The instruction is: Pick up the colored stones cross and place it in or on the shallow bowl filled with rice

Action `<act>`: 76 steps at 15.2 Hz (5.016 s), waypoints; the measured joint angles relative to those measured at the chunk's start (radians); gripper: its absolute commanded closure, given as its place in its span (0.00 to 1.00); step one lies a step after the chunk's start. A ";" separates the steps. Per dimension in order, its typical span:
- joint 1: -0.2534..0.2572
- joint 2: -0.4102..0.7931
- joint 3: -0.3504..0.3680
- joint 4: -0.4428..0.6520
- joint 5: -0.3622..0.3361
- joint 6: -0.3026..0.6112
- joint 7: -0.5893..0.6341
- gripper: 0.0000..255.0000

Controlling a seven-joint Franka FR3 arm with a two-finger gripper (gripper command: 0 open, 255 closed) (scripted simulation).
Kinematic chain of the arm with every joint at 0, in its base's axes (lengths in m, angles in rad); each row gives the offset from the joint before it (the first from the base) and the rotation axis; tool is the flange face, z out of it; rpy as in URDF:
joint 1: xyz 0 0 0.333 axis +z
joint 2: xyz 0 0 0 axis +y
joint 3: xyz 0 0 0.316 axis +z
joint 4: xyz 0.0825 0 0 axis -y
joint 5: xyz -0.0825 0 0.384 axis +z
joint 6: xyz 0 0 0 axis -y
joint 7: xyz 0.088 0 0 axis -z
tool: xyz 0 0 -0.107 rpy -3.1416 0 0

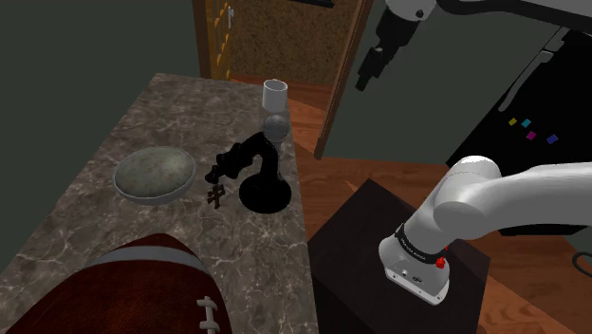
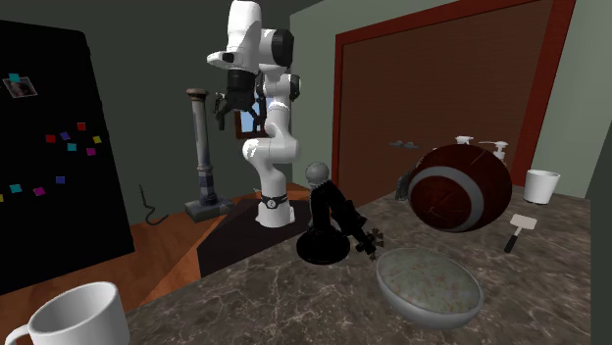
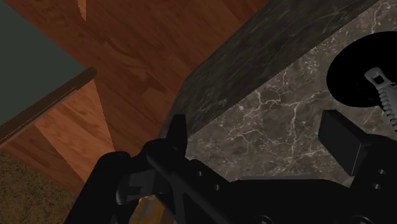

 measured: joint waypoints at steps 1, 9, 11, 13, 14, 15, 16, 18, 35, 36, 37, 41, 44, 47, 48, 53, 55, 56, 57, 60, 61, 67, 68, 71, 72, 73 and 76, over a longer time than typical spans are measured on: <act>0.000 0.000 0.000 0.000 0.000 0.000 0.000 0.00; 0.056 -0.014 0.138 -0.146 0.057 0.196 0.134 0.00; 0.071 0.001 0.184 -0.175 0.072 0.258 0.177 0.00; 0.084 0.019 0.228 -0.204 0.083 0.323 0.218 0.00; 0.089 0.034 0.253 -0.208 0.087 0.350 0.240 0.00; 0.094 0.046 0.276 -0.216 0.090 0.380 0.261 0.00; 0.096 0.072 0.304 -0.214 0.093 0.413 0.287 0.00; 0.101 0.107 0.359 -0.230 0.095 0.481 0.337 0.00; -0.293 0.575 1.060 -0.029 -0.477 0.670 1.036 0.00; -0.362 0.661 1.144 0.024 -0.629 0.574 1.127 0.00; -0.347 0.693 1.129 0.017 -0.747 0.519 1.175 0.00; -0.356 0.878 1.174 0.087 -0.963 0.262 1.331 0.00; -0.366 0.951 1.186 0.141 -0.865 0.194 1.321 0.00; -0.457 1.028 1.251 0.183 -0.644 0.110 1.283 0.00; -0.481 1.069 1.276 0.190 -0.592 0.087 1.290 0.00; -0.492 1.112 1.286 0.207 -0.548 0.148 1.299 0.00; -0.497 1.156 1.289 0.224 -0.522 0.177 1.312 0.00; -0.492 1.187 1.291 0.242 -0.512 0.197 1.319 0.00; -0.497 1.213 1.302 0.240 -0.492 0.252 1.330 0.00; -0.532 1.284 1.327 0.248 -0.443 0.375 1.329 0.00; -0.526 1.306 1.326 0.256 -0.433 0.400 1.333 0.00; -0.475 1.358 1.259 0.239 -0.469 0.478 1.361 0.00; -0.464 1.365 1.245 0.233 -0.480 0.491 1.369 0.00; -0.449 1.374 1.227 0.231 -0.492 0.502 1.376 0.00; -0.448 1.375 1.226 0.231 -0.493 0.503 1.376 0.00; -0.448 1.375 1.225 0.231 -0.493 0.503 1.376 0.00; -0.448 1.375 1.225 0.231 -0.493 0.504 1.377 1.00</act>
